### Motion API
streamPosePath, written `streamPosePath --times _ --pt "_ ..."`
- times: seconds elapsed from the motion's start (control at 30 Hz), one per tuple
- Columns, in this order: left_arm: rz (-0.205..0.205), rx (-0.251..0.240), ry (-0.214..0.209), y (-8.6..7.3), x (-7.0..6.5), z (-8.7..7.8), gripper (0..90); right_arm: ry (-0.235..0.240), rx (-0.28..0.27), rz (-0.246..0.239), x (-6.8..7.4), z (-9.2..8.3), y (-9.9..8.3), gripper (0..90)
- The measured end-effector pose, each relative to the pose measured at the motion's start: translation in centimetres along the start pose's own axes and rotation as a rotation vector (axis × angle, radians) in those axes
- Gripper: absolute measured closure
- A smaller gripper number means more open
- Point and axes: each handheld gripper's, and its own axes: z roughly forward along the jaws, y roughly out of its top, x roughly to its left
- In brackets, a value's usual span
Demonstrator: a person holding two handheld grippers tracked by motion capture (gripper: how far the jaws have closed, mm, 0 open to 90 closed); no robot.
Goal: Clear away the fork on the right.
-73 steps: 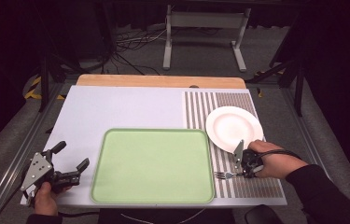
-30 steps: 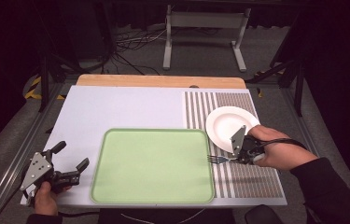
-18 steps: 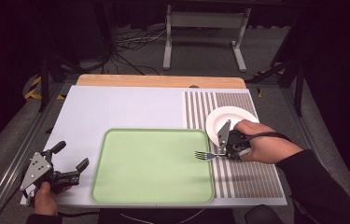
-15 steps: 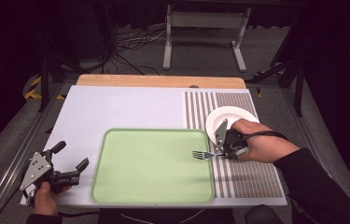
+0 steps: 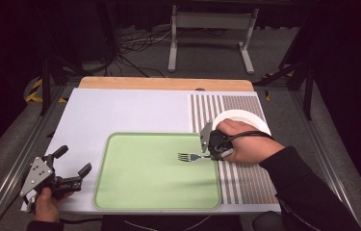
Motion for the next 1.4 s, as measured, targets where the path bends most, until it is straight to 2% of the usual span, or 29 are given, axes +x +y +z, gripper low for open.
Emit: streamPosePath --times 0.1,0.23,0.27,0.3,0.33,0.47,0.57,0.6,0.63,0.67,0.73,0.83,0.97,1.0,1.03,1.13,1.4 --pt "0.000 0.000 -0.001 0.0 0.0 0.0 1.2 0.000 -0.004 -0.013 -0.1 0.2 0.8 78.0" --pt "0.001 0.000 -0.001 0.0 0.0 0.0 1.3 0.007 -0.010 0.002 -0.1 0.3 1.5 77.9" --pt "0.001 0.000 0.000 0.0 0.0 0.0 1.2 0.022 -0.032 0.095 -0.1 0.4 1.9 77.9" --pt "0.001 0.000 0.000 0.0 0.0 0.0 1.2 0.028 -0.038 0.127 -0.2 0.4 1.9 77.9" --pt "0.001 0.001 0.000 0.0 0.0 0.0 1.2 0.028 -0.038 0.127 -0.2 0.4 1.9 77.9" --pt "0.001 0.002 0.000 0.0 0.0 0.0 1.2 0.018 -0.018 0.215 -0.4 0.6 2.3 77.9" --pt "0.002 0.002 0.002 0.0 0.1 0.0 1.2 0.034 -0.036 0.348 -0.5 0.6 2.5 77.9" --pt "0.000 0.002 0.002 0.0 0.1 0.0 1.2 0.028 -0.048 0.412 -0.6 0.6 2.6 77.9" --pt "0.001 0.000 0.005 0.0 0.1 0.0 1.2 0.032 -0.055 0.448 -0.6 0.6 2.6 77.9" --pt "0.001 0.000 0.005 0.0 0.1 0.0 1.2 0.032 -0.055 0.448 -0.6 0.6 2.6 77.9" --pt "0.002 0.000 0.008 0.0 0.1 -0.1 1.2 0.033 -0.068 0.520 -0.6 0.6 2.9 77.9" --pt "0.001 0.000 0.008 0.0 0.1 -0.1 1.2 0.034 -0.081 0.591 -0.6 0.8 3.1 77.9" --pt "0.002 0.002 0.004 0.0 0.1 0.0 1.2 0.044 -0.095 0.651 -0.4 1.2 3.3 77.9" --pt "0.002 0.002 0.004 0.0 0.1 0.0 1.2 0.044 -0.095 0.651 -0.4 1.2 3.3 77.9" --pt "0.000 0.001 0.003 0.0 0.1 0.0 1.2 0.052 -0.098 0.664 -0.4 1.3 3.3 77.9" --pt "0.000 0.000 0.007 0.0 0.1 -0.1 1.2 0.088 -0.109 0.754 -0.3 1.5 3.5 77.9" --pt "-0.001 0.004 0.003 0.0 0.1 0.0 1.2 0.067 -0.119 0.868 -0.5 2.1 3.9 77.9"
